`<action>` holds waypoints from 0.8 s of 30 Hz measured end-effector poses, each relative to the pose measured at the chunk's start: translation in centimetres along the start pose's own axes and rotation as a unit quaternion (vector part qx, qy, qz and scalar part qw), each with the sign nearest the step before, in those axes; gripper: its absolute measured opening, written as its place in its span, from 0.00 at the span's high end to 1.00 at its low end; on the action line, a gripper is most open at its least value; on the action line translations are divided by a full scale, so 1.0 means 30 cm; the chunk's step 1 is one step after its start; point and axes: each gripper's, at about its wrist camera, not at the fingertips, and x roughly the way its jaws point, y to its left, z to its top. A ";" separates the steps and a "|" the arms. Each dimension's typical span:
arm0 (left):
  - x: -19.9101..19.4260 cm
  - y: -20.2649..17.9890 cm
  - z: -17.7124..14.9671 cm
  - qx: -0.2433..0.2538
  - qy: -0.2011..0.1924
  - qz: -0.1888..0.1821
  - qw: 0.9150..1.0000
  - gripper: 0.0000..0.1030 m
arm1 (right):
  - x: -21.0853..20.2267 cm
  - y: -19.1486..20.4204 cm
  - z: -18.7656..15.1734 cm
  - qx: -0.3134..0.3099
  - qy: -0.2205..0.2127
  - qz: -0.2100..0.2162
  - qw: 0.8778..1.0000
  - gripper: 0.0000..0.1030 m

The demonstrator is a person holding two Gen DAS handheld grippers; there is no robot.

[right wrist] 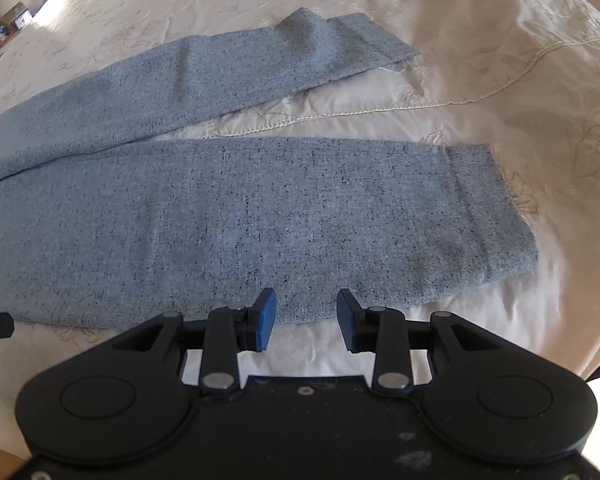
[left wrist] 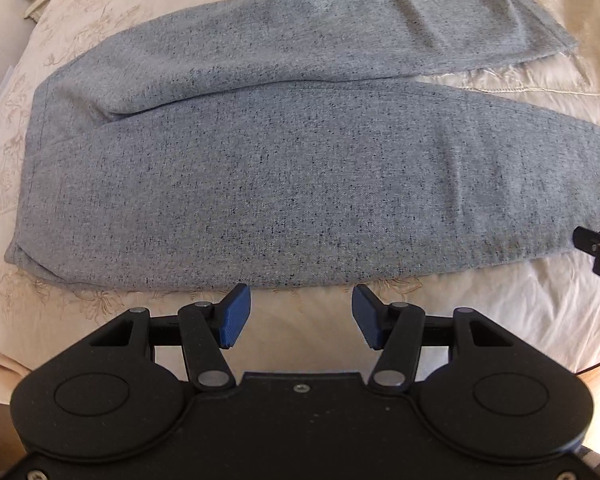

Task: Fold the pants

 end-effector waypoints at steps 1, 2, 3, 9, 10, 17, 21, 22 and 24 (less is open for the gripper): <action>0.004 -0.002 0.003 -0.003 0.002 0.001 1.000 0.41 | 0.024 0.001 0.007 -0.006 0.005 0.005 1.000 0.65; 0.007 -0.005 0.007 -0.005 0.004 0.002 1.000 0.41 | 0.047 -0.002 0.013 -0.010 0.008 0.007 1.000 0.65; 0.010 -0.008 0.010 -0.006 0.004 0.004 1.000 0.41 | 0.070 -0.008 0.020 -0.015 0.010 0.005 1.000 0.65; 0.024 -0.025 0.038 -0.011 0.006 0.003 1.000 0.41 | 0.193 -0.141 0.076 -0.017 0.026 -0.052 0.998 0.73; 0.028 -0.030 0.043 -0.011 0.007 0.003 1.000 0.41 | 0.202 -0.177 0.082 -0.010 0.025 -0.060 0.998 0.73; 0.055 -0.063 0.080 -0.004 0.015 0.003 1.000 0.41 | 0.202 -0.387 0.079 0.038 0.008 -0.075 0.996 0.79; 0.060 -0.081 0.091 0.001 0.014 0.000 1.000 0.41 | 0.161 -0.399 0.097 0.038 -0.007 -0.095 0.995 0.78; 0.061 -0.083 0.091 0.001 0.013 -0.001 1.000 0.41 | 0.137 -0.409 0.107 0.052 -0.020 -0.081 0.995 0.77; 0.064 -0.091 0.093 0.000 0.015 -0.001 1.000 0.41 | 0.106 -0.429 0.136 0.068 -0.047 -0.063 0.995 0.74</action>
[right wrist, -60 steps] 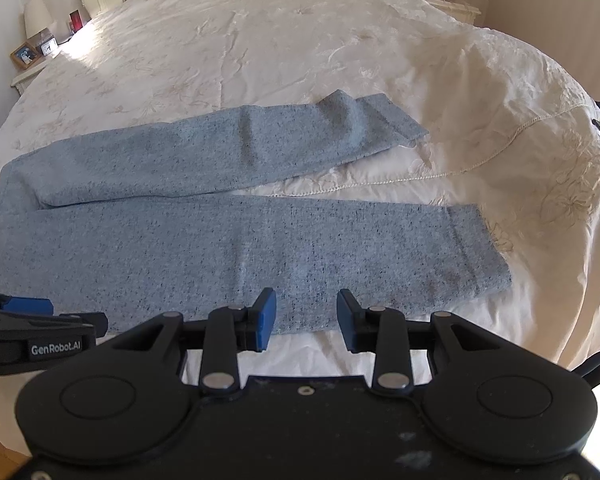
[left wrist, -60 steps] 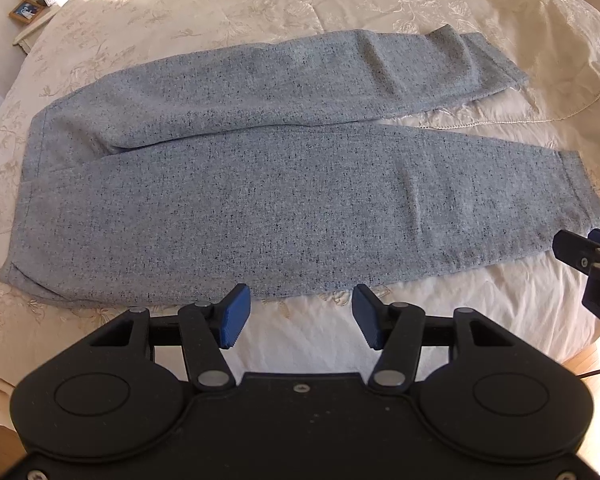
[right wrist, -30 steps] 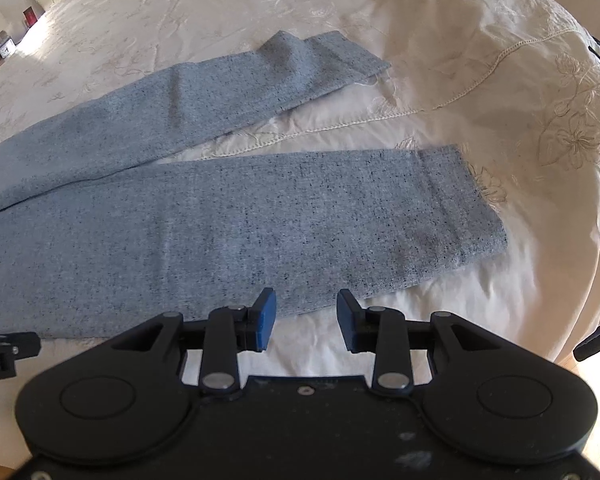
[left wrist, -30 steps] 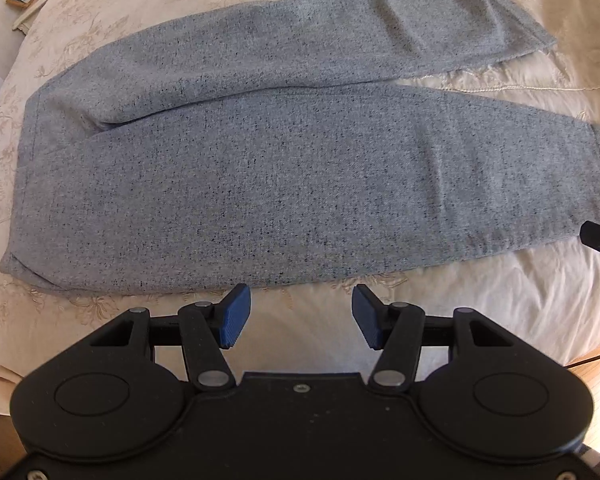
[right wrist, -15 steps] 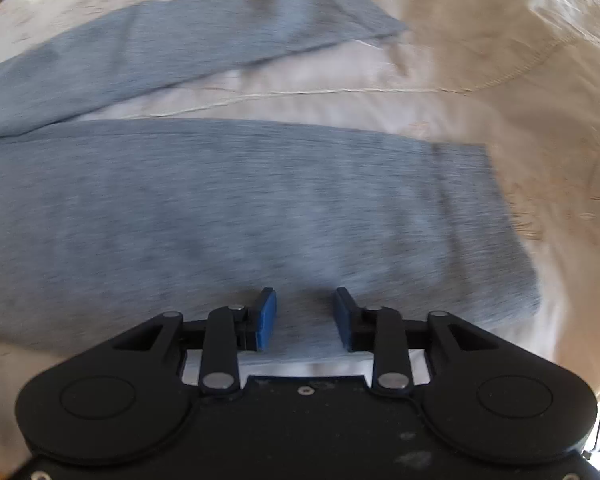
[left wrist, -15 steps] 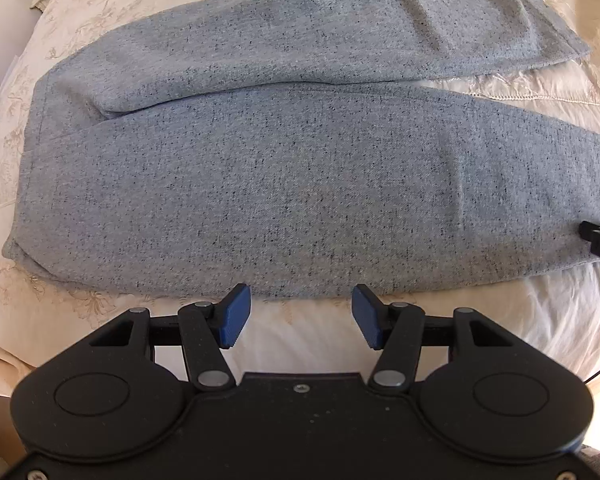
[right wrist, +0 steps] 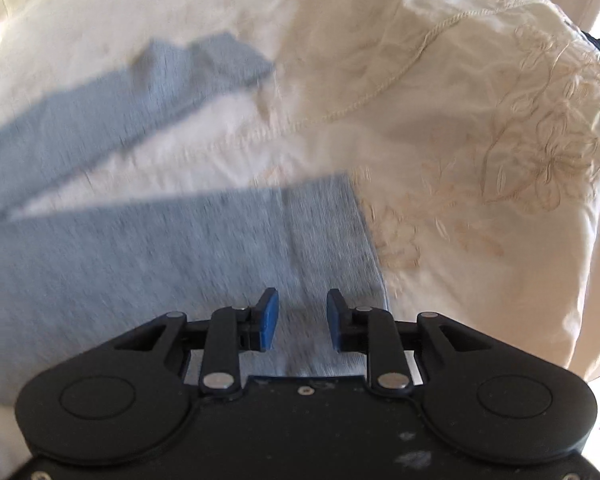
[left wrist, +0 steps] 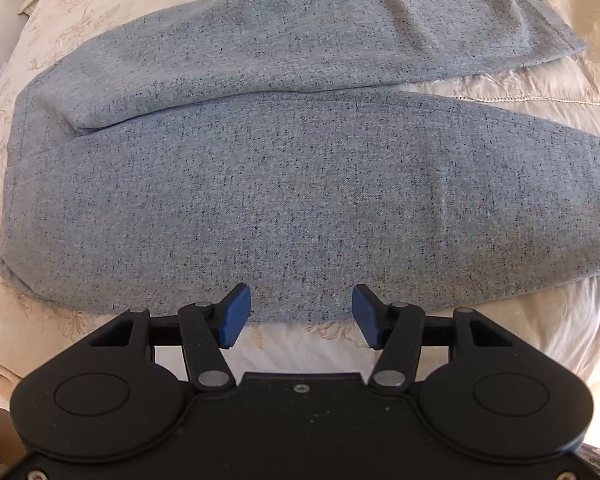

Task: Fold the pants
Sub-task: 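Move the right tool to a pant leg cuff and close on it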

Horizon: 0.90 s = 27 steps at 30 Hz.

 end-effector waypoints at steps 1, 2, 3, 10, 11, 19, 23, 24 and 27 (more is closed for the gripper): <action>0.001 -0.002 0.000 0.000 0.001 0.000 1.000 0.41 | 0.000 -0.006 0.020 0.004 -0.010 -0.003 1.000 0.72; 0.001 -0.004 0.000 -0.001 0.002 -0.001 1.000 0.41 | 0.011 -0.013 0.044 0.006 -0.017 -0.010 1.000 0.70; 0.001 -0.006 0.001 -0.001 0.003 0.000 1.000 0.41 | 0.030 -0.024 0.067 0.009 -0.018 -0.018 1.000 0.69; -0.013 0.002 -0.004 -0.009 -0.002 0.007 1.000 0.41 | 0.187 -0.090 0.166 0.014 0.007 -0.018 1.000 0.68; -0.012 0.006 -0.003 -0.011 -0.001 0.008 1.000 0.41 | 0.201 -0.092 0.172 0.011 0.010 -0.014 1.000 0.68; -0.008 0.111 0.071 -0.047 -0.031 0.033 0.998 0.41 | 0.134 -0.052 0.264 0.026 -0.023 -0.014 0.999 0.68; 0.012 0.200 0.155 -0.066 -0.054 0.055 0.995 0.41 | 0.101 0.023 0.325 0.022 -0.040 0.007 0.999 0.68; 0.021 0.222 0.179 -0.069 -0.059 0.060 0.994 0.41 | 0.092 0.044 0.339 0.020 -0.043 0.012 0.999 0.68; 0.055 0.281 0.249 -0.074 -0.070 0.067 0.993 0.41 | 0.062 0.101 0.369 0.020 -0.047 0.033 0.998 0.68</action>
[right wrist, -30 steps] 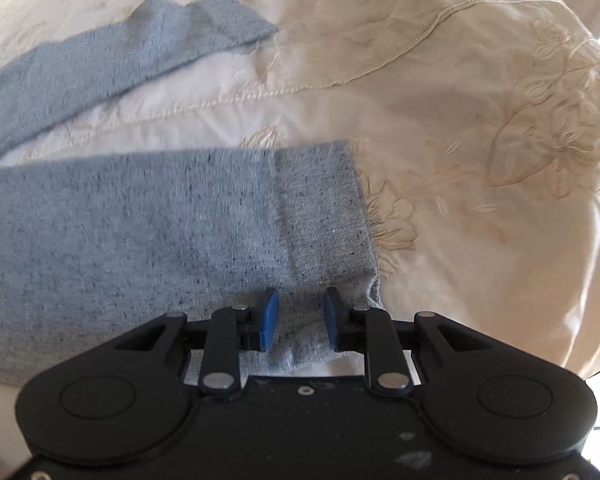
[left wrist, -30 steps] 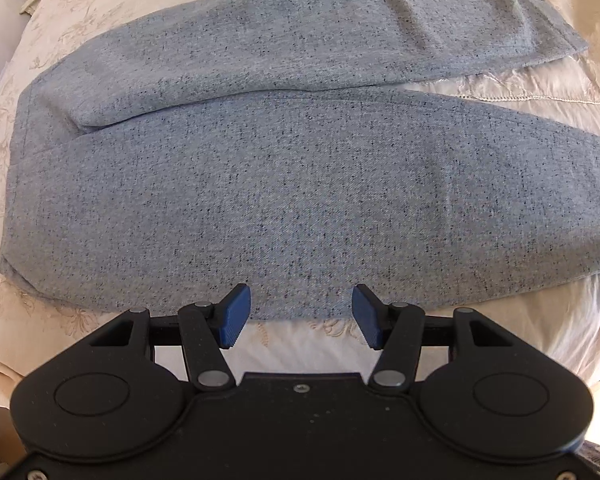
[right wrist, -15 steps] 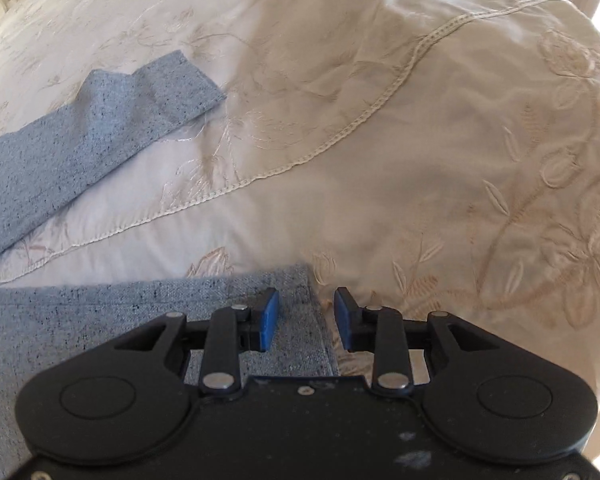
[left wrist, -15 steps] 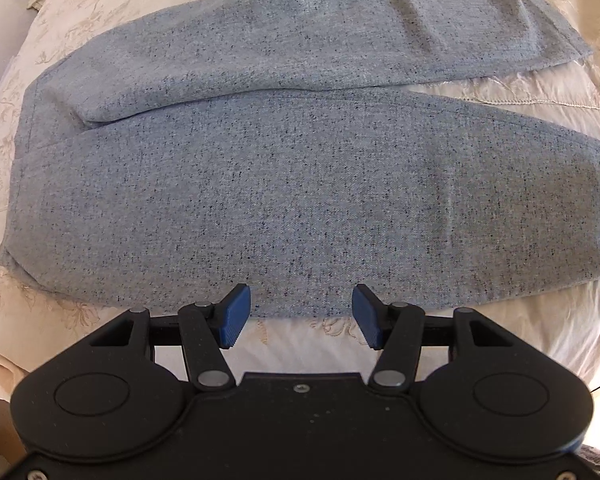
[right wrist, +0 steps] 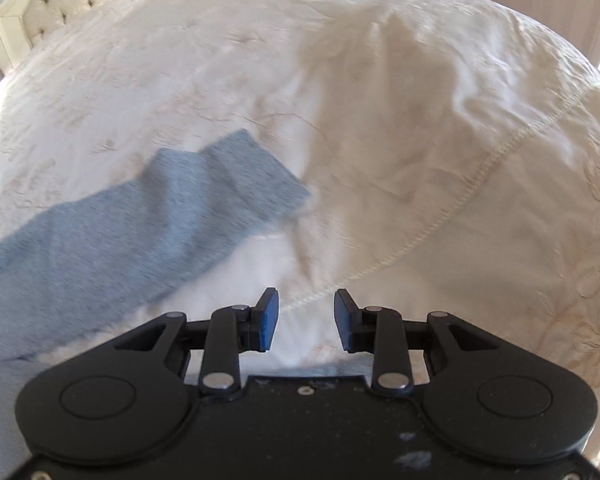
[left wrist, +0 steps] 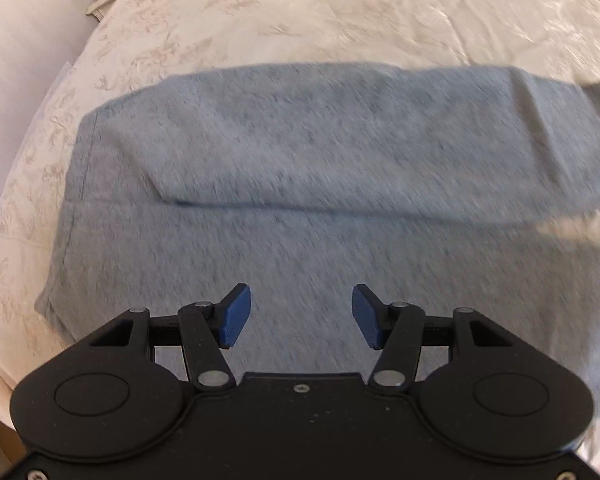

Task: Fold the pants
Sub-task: 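Move the right tool to a pant leg cuff and close on it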

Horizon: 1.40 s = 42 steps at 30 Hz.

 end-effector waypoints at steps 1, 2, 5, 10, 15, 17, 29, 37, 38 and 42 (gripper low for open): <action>0.021 0.010 0.022 0.000 -0.001 0.001 1.000 0.41 | -0.003 0.024 0.009 -0.001 -0.001 0.004 1.000 0.68; 0.042 0.018 0.039 0.000 -0.002 0.001 1.000 0.41 | -0.005 0.048 0.017 -0.004 -0.001 0.006 1.000 0.68; 0.119 0.036 0.083 0.007 -0.003 -0.001 1.000 0.41 | -0.016 0.140 0.028 -0.014 -0.002 0.016 1.000 0.68; 0.278 0.046 0.163 0.015 0.018 -0.009 1.000 0.41 | -0.013 0.284 0.039 -0.024 0.000 0.021 0.999 0.68; 0.355 0.079 0.290 -0.010 0.008 -0.034 0.999 0.41 | 0.007 0.408 0.032 -0.026 -0.004 0.023 0.999 0.68; 0.387 0.085 0.337 -0.016 0.018 -0.043 0.999 0.41 | 0.024 0.461 0.035 -0.025 -0.005 0.023 0.999 0.68; 0.352 0.165 0.288 0.027 0.052 -0.148 0.987 0.43 | 0.188 0.768 0.108 -0.035 -0.026 0.027 0.999 0.68; 0.252 0.304 0.243 0.039 0.023 -0.176 0.983 0.43 | 0.414 0.791 0.149 -0.071 -0.002 -0.049 0.996 0.75; 0.243 0.322 0.246 0.038 0.016 -0.175 0.984 0.43 | 0.437 0.758 0.157 -0.063 0.000 -0.069 0.996 0.76; 0.242 0.397 0.302 0.012 0.011 -0.173 0.985 0.43 | 0.474 0.575 0.196 -0.005 0.011 -0.119 0.993 0.80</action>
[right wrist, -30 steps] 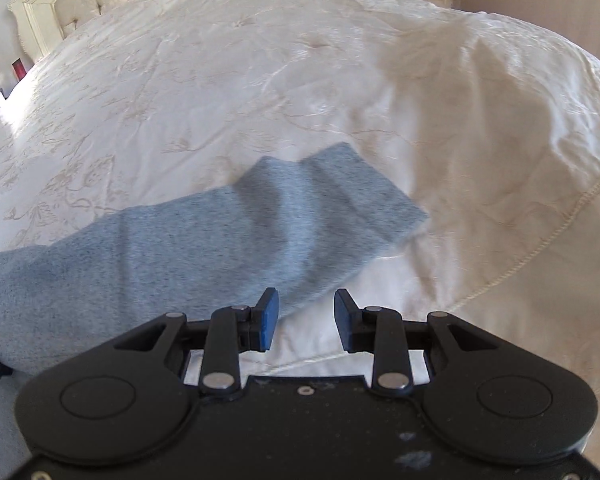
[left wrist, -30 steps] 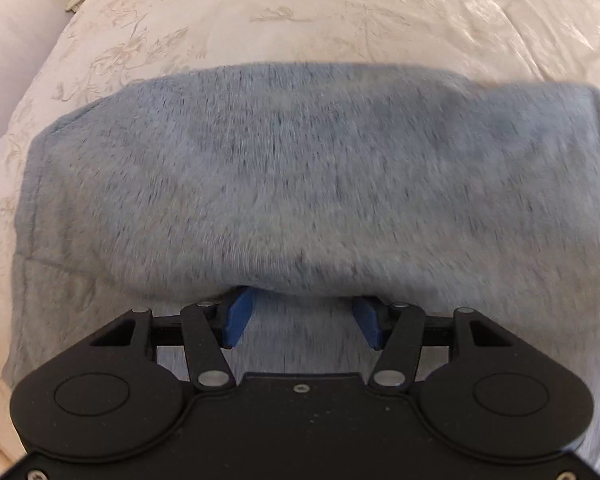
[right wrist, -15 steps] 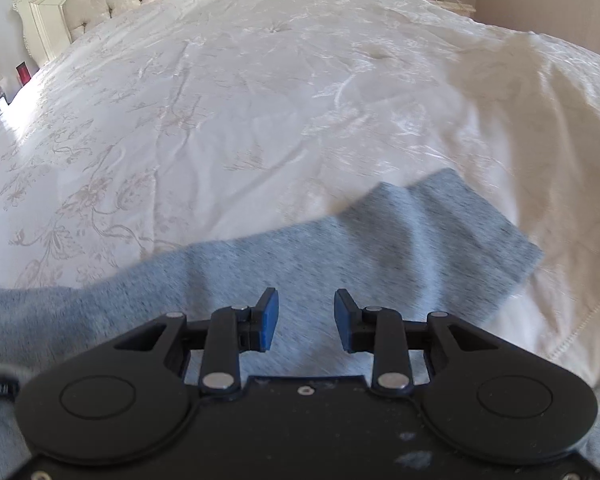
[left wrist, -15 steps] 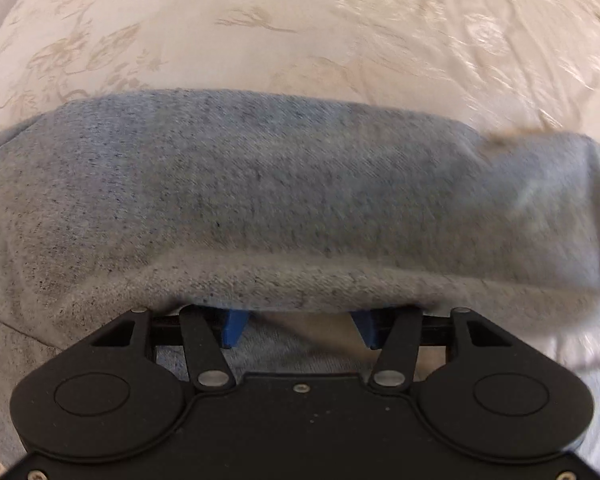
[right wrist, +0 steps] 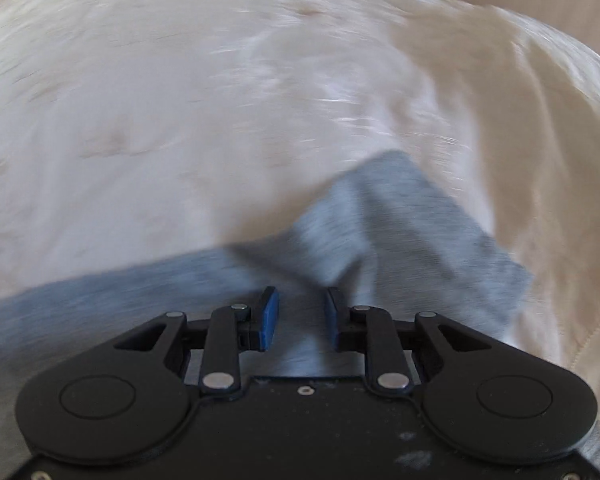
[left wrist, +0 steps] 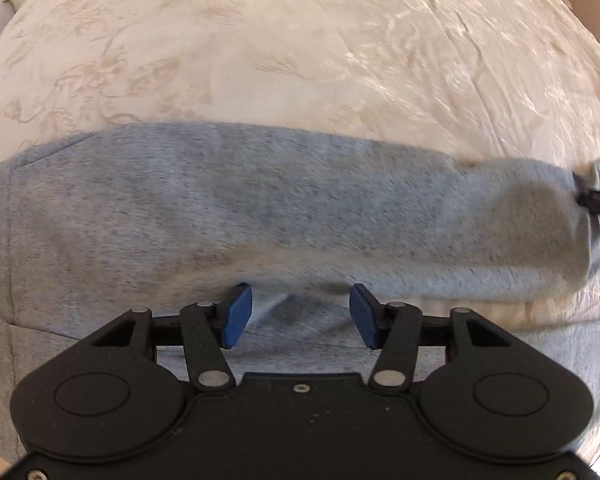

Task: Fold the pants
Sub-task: 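Move the right tool to a pant leg cuff and close on it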

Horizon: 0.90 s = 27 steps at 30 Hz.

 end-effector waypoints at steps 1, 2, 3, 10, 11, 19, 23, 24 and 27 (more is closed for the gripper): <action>-0.004 0.017 0.006 -0.006 -0.003 0.003 1.000 0.43 | 0.005 -0.031 0.010 0.007 0.003 -0.006 1.000 0.79; -0.007 0.031 0.012 -0.011 -0.008 0.011 1.000 0.43 | 0.008 -0.052 0.020 0.010 0.008 -0.028 1.000 0.78; -0.003 0.051 0.054 -0.013 -0.013 0.022 1.000 0.43 | 0.010 -0.077 0.029 0.014 0.014 -0.047 0.999 0.78; -0.008 0.136 0.132 -0.039 -0.042 0.046 0.997 0.43 | -0.109 -0.148 0.141 0.127 -0.024 0.023 0.991 0.68; -0.008 0.141 0.141 -0.044 -0.046 0.051 0.997 0.43 | -0.111 -0.140 0.164 0.137 -0.024 0.032 0.990 0.68; -0.004 0.161 0.164 -0.063 -0.054 0.066 0.994 0.43 | 0.011 -0.006 0.269 0.125 0.013 -0.025 0.992 0.67; 0.004 0.171 0.154 -0.057 -0.049 0.076 0.994 0.43 | 0.090 0.027 0.239 0.092 0.060 -0.071 0.991 0.76; 0.001 0.176 0.149 -0.057 -0.048 0.078 0.994 0.43 | 0.088 0.027 0.230 0.085 0.064 -0.078 0.991 0.78; 0.001 0.192 0.146 -0.060 -0.045 0.082 0.994 0.43 | 0.058 -0.026 0.204 0.101 0.069 -0.051 0.991 0.97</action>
